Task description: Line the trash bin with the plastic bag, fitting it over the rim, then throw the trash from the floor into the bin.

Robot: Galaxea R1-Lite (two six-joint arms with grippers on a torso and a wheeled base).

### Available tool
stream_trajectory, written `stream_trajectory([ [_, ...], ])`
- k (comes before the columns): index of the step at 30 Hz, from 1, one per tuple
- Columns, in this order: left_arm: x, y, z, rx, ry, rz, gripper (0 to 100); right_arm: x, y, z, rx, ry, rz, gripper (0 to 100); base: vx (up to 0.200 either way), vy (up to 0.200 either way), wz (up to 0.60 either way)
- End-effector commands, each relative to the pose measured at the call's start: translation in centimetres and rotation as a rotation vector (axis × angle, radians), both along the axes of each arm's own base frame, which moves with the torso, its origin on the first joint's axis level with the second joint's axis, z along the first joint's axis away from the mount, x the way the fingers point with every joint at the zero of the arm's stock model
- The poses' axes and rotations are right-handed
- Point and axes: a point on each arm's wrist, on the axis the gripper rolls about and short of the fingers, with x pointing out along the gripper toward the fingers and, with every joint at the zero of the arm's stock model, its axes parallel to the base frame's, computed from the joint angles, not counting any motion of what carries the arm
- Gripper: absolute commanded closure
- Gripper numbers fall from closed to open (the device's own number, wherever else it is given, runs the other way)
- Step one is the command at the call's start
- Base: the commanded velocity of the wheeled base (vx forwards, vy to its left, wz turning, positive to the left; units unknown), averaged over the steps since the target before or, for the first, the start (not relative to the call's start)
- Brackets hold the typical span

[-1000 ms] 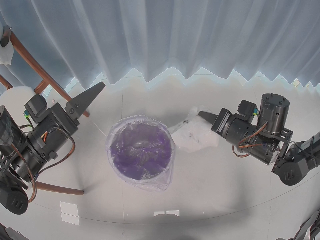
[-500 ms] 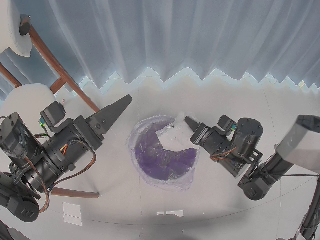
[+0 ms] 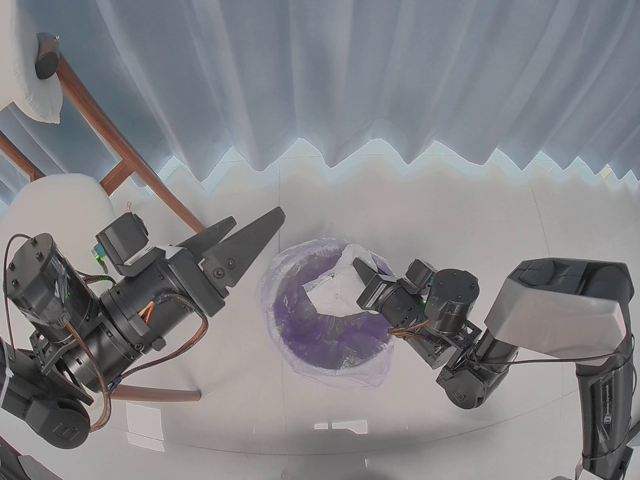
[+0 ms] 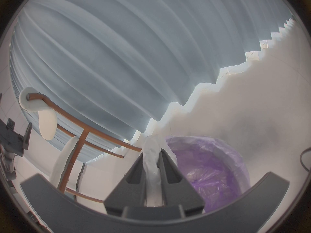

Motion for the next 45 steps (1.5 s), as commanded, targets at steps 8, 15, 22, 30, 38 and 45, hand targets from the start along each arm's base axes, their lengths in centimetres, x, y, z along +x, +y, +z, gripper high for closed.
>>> stream_trajectory([
  [8,0.2,-0.2,-0.9,-0.013,-0.014,-0.004,0,1.1,0.9,-2.4,0.016,0.003,-0.018,100,0.0,0.0,0.0],
  [15,0.1,-0.1,-1.0,-0.017,-0.023,-0.004,0,1.1,1.0,-2.1,0.041,0.005,-0.014,100,0.0,0.0,0.0],
  [22,0.2,-0.2,-1.1,-0.015,-0.019,-0.004,0,0.8,1.5,-1.9,0.064,0.014,0.001,0,0.0,0.0,0.0],
  [30,0.2,-0.2,-1.2,-0.012,-0.015,-0.004,0,-0.2,2.3,-1.7,0.083,0.029,0.033,0,0.0,0.0,0.0],
  [38,0.2,-0.1,-1.3,-0.009,-0.014,-0.002,0,-0.2,2.2,-1.6,0.088,0.03,0.03,0,0.0,0.0,0.0],
  [45,0.2,-0.2,-1.5,-0.004,-0.006,-0.003,0,0.1,1.9,-1.3,0.091,0.023,0.02,0,0.0,0.0,0.0],
])
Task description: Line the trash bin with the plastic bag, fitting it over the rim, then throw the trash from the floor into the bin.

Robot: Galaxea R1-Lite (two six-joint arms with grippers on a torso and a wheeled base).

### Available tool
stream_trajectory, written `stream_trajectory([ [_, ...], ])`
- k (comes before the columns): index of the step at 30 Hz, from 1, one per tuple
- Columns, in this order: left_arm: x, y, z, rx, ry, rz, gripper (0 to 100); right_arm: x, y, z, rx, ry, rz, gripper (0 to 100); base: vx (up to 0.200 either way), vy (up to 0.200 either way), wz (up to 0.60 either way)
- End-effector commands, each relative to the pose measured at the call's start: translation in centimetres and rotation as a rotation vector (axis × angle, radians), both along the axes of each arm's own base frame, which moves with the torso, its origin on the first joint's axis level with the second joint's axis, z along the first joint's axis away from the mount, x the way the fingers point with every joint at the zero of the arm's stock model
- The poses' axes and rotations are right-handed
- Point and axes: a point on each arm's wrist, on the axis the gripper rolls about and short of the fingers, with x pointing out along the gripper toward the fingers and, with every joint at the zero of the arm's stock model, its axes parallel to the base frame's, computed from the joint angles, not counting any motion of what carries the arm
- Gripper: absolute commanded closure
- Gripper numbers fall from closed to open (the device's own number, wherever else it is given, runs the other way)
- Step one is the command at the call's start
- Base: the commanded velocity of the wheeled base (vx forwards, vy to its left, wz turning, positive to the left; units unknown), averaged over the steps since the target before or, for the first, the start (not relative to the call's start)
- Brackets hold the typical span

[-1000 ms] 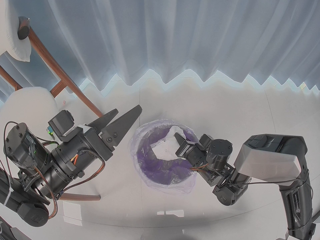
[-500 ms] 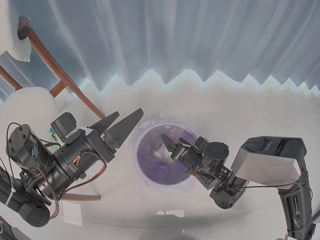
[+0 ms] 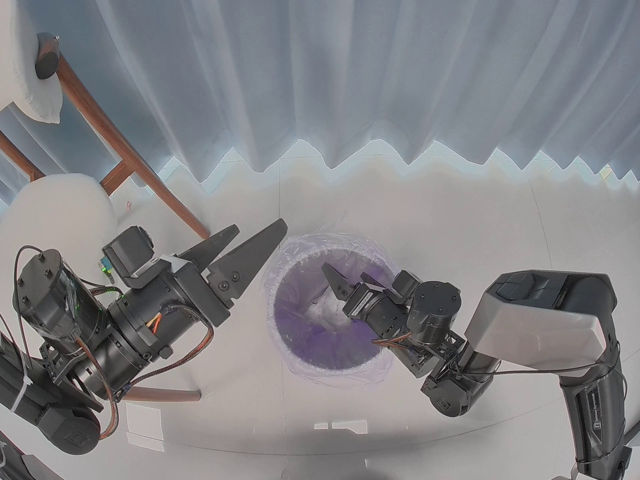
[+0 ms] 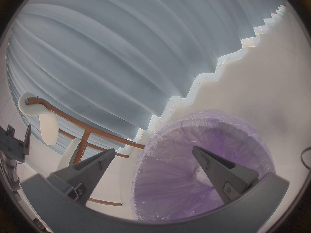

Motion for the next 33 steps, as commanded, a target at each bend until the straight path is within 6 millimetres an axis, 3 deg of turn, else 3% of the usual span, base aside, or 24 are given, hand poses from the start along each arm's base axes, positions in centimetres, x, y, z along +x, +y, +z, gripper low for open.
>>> stream_trajectory([
  [1,0.2,-0.1,-0.2,0.007,0.008,0.002,0,0.2,-0.2,0.9,0.022,-0.029,-0.008,0,0.0,0.0,0.0],
  [5,0.2,0.0,0.0,0.004,-0.006,0.009,0,0.5,-1.1,3.5,0.063,-0.079,-0.048,0,0.0,0.0,0.0],
  [6,0.4,0.5,0.5,0.013,-0.04,0.038,0,0.3,-1.9,5.9,0.092,-0.119,-0.064,0,0.0,0.0,0.0],
  [10,0.5,2.3,2.2,0.113,-0.212,0.168,0,-0.9,-3.3,10.4,0.116,-0.164,-0.071,0,0.0,0.0,0.0],
  [16,-2.8,4.6,6.8,0.015,-0.383,0.232,0,-4.2,-6.2,15.6,0.068,-0.219,-0.069,0,0.0,0.0,0.0],
  [19,-4.7,5.9,7.7,-0.005,-0.4,0.267,0,-5.0,-8.0,17.1,0.009,-0.232,-0.088,0,0.0,0.0,0.0],
  [26,-11.0,11.3,4.5,0.059,-0.345,0.459,0,-6.2,-11.3,19.1,-0.124,-0.225,-0.166,0,0.0,0.0,0.0],
  [28,-11.9,11.8,3.9,0.063,-0.341,0.487,0,-6.3,-11.7,19.2,-0.139,-0.229,-0.175,0,0.0,0.0,0.0],
  [33,-17.0,13.7,0.3,0.106,-0.299,0.643,0,-6.3,-13.4,20.7,-0.147,-0.28,-0.237,0,0.0,0.0,0.0],
])
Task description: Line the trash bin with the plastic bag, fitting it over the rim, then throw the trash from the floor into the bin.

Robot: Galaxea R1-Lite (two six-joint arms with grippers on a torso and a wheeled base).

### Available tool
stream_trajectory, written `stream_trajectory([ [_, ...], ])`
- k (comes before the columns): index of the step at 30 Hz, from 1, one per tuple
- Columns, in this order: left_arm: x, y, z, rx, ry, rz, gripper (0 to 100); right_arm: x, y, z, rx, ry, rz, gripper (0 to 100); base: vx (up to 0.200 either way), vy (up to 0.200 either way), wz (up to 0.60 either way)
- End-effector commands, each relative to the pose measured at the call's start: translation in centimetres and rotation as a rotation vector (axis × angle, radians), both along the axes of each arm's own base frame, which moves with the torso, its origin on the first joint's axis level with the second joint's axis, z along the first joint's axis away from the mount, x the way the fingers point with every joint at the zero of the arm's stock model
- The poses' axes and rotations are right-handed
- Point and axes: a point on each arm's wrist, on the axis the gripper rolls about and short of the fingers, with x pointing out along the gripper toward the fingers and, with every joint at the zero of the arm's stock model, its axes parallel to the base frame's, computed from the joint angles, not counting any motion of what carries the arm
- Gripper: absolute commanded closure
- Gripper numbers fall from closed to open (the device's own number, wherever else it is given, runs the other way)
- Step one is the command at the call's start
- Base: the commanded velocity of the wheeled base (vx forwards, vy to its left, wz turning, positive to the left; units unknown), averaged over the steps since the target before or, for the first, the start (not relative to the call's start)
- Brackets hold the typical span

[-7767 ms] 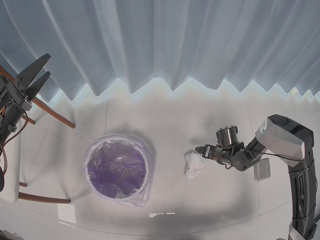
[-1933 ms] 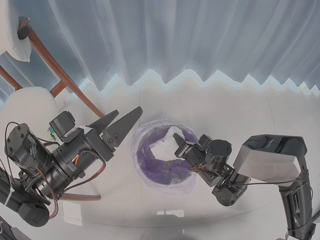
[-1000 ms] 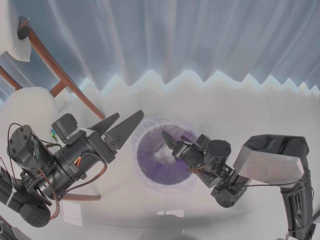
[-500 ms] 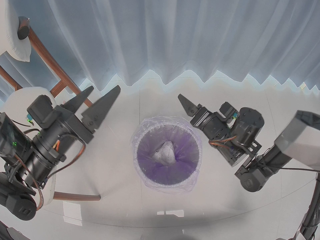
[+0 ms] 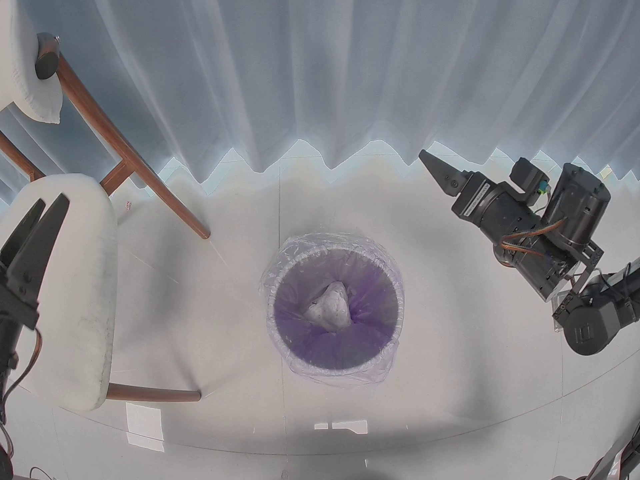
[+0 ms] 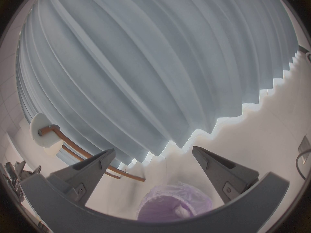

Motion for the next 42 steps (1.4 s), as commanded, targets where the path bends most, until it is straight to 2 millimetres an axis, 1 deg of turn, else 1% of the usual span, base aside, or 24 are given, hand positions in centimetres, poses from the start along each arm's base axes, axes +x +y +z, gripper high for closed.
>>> stream_trajectory([
  [1,-8.1,3.0,-4.8,0.0,-0.005,0.226,0,-1.4,-3.7,3.4,-0.023,-0.095,-0.096,0,0.0,0.0,0.0],
  [3,-10.1,3.2,-6.4,0.006,0.014,0.275,0,-1.4,-4.2,3.7,-0.032,-0.112,-0.115,0,0.0,0.0,0.0],
  [4,-10.1,3.2,-6.4,0.006,0.014,0.275,0,-1.4,-4.2,3.7,-0.032,-0.112,-0.115,0,0.0,0.0,0.0],
  [5,-11.7,3.2,-8.2,0.013,0.053,0.305,0,-1.5,-4.5,4.0,-0.039,-0.124,-0.124,0,0.0,0.0,0.0],
  [6,-12.0,3.2,-8.4,0.014,0.059,0.307,0,-1.6,-4.5,4.1,-0.039,-0.127,-0.125,0,0.0,0.0,0.0],
  [7,-12.9,3.1,-10.1,0.028,0.133,0.312,0,-1.7,-4.6,4.1,-0.044,-0.131,-0.126,0,0.0,0.0,0.0],
  [8,-13.0,3.2,-11.5,0.051,0.224,0.31,0,-1.8,-4.6,4.0,-0.054,-0.131,-0.128,0,0.0,0.0,0.0],
  [11,-12.4,3.2,-13.4,0.083,0.339,0.343,0,-2.3,-4.9,4.0,-0.097,-0.145,-0.142,0,0.0,0.0,0.0],
  [14,-12.4,3.3,-13.9,0.092,0.376,0.361,0,-3.0,-5.8,4.8,-0.1,-0.177,-0.169,0,0.0,0.0,0.0],
  [15,-12.4,3.3,-13.9,0.12,0.377,0.368,0,-3.6,-6.9,5.8,-0.094,-0.205,-0.201,0,0.0,0.0,0.0],
  [17,-12.4,3.3,-14.0,0.202,0.364,0.382,0,-5.0,-7.9,7.0,-0.094,-0.223,-0.222,0,0.0,0.0,0.0],
  [22,-12.4,3.2,-14.1,0.317,0.345,0.375,0,-7.2,-9.9,7.1,-0.158,-0.178,-0.278,0,0.0,0.0,0.0],
  [23,-12.4,3.2,-14.1,0.318,0.343,0.367,0,-8.1,-10.4,6.7,-0.182,-0.175,-0.294,0,0.0,0.0,0.0],
  [26,-12.4,3.2,-14.0,0.301,0.346,0.381,0,-9.5,-12.1,5.7,-0.213,-0.157,-0.358,0,0.0,0.0,0.0],
  [29,-12.4,3.5,-14.0,0.209,0.372,0.49,0,-10.7,-13.2,4.3,-0.262,-0.14,-0.411,0,0.0,0.0,0.0],
  [30,-12.4,3.5,-14.0,0.209,0.372,0.49,0,-10.7,-13.2,4.3,-0.262,-0.14,-0.411,0,0.0,0.0,0.0],
  [31,-12.4,3.7,-14.1,0.173,0.394,0.57,0,-11.9,-13.7,3.5,-0.284,-0.129,-0.427,0,0.0,0.0,0.0],
  [32,-12.4,3.9,-14.2,0.142,0.416,0.637,0,-14.1,-14.2,1.7,-0.308,-0.106,-0.429,0,0.0,0.0,0.0],
  [35,-12.4,3.8,-14.2,0.153,0.41,0.6,0,-17.4,-14.6,-0.8,-0.325,-0.095,-0.408,0,0.0,0.0,0.0],
  [36,-12.4,3.8,-14.2,0.154,0.41,0.594,0,-17.7,-14.7,-1.0,-0.328,-0.096,-0.409,0,0.0,0.0,0.0],
  [37,-12.4,3.5,-14.2,0.192,0.397,0.484,0,-19.7,-15.1,-2.4,-0.351,-0.103,-0.431,0,0.0,0.0,0.0],
  [38,-12.4,3.4,-14.3,0.233,0.392,0.432,0,-20.7,-15.4,-3.2,-0.364,-0.109,-0.452,0,0.0,0.0,0.0],
  [40,-12.3,3.3,-14.6,0.296,0.41,0.417,0,-22.2,-15.7,-4.5,-0.378,-0.122,-0.469,0,0.0,0.0,0.0],
  [42,-12.3,3.3,-14.6,0.284,0.41,0.424,0,-23.7,-15.8,-4.7,-0.377,-0.153,-0.474,0,0.0,0.0,0.0],
])
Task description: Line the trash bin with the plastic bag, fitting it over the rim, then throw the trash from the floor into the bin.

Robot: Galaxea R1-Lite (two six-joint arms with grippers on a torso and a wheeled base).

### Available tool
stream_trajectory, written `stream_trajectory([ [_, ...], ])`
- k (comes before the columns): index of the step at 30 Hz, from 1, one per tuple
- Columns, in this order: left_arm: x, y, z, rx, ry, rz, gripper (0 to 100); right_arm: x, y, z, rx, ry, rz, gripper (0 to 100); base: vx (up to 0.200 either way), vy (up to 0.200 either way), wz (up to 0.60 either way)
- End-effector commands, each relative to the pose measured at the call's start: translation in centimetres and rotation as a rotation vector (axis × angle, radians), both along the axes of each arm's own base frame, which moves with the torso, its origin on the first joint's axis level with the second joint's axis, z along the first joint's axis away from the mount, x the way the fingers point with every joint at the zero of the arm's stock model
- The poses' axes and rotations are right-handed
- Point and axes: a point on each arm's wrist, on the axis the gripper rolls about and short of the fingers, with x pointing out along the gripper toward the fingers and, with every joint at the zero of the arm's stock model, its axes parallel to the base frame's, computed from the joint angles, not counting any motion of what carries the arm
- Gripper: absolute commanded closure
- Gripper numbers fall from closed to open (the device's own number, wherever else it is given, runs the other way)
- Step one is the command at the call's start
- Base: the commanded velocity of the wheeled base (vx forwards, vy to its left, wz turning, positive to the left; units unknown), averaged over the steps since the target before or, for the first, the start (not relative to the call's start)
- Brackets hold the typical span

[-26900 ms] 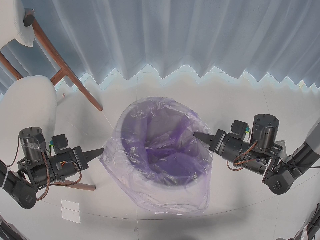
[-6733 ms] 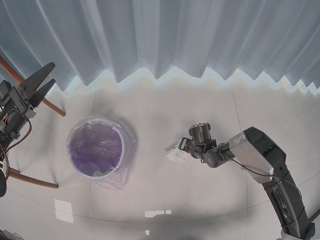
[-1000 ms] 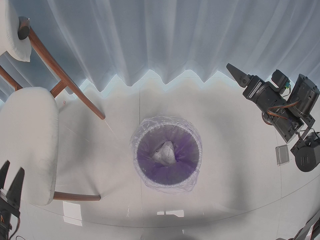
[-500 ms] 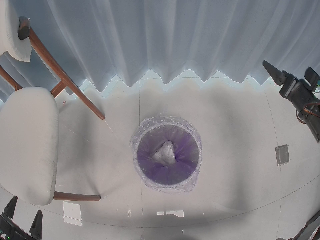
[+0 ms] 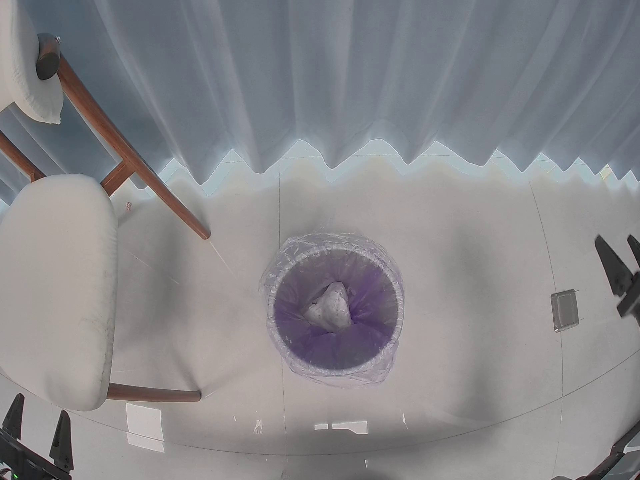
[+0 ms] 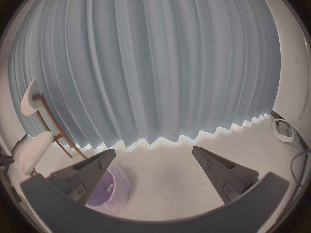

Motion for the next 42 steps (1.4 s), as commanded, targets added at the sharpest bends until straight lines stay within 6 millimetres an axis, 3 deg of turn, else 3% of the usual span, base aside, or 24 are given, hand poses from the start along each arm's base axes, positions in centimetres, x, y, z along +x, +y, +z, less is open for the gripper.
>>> stream_trajectory([
  [1,0.0,-0.2,-0.8,0.034,0.033,-0.089,0,-7.9,-1.3,-3.8,-0.049,-0.107,-0.065,0,0.0,0.0,0.0],
  [6,0.0,-0.2,-0.8,0.028,0.032,-0.083,0,-11.4,-1.2,-7.4,-0.07,-0.015,-0.047,0,0.0,0.0,0.0],
  [11,0.0,-0.2,-0.8,0.028,0.032,-0.083,0,-13.6,-1.2,-11.3,-0.097,0.095,-0.032,0,0.0,0.0,0.0],
  [17,0.0,-0.2,-0.8,0.023,0.03,-0.081,0,-13.5,-1.5,-11.7,-0.07,0.133,-0.154,0,0.0,0.0,0.0],
  [42,0.0,-0.2,-0.8,0.029,0.033,-0.081,0,-13.5,-1.4,-11.7,-0.093,0.127,-0.122,0,0.0,0.0,0.0],
])
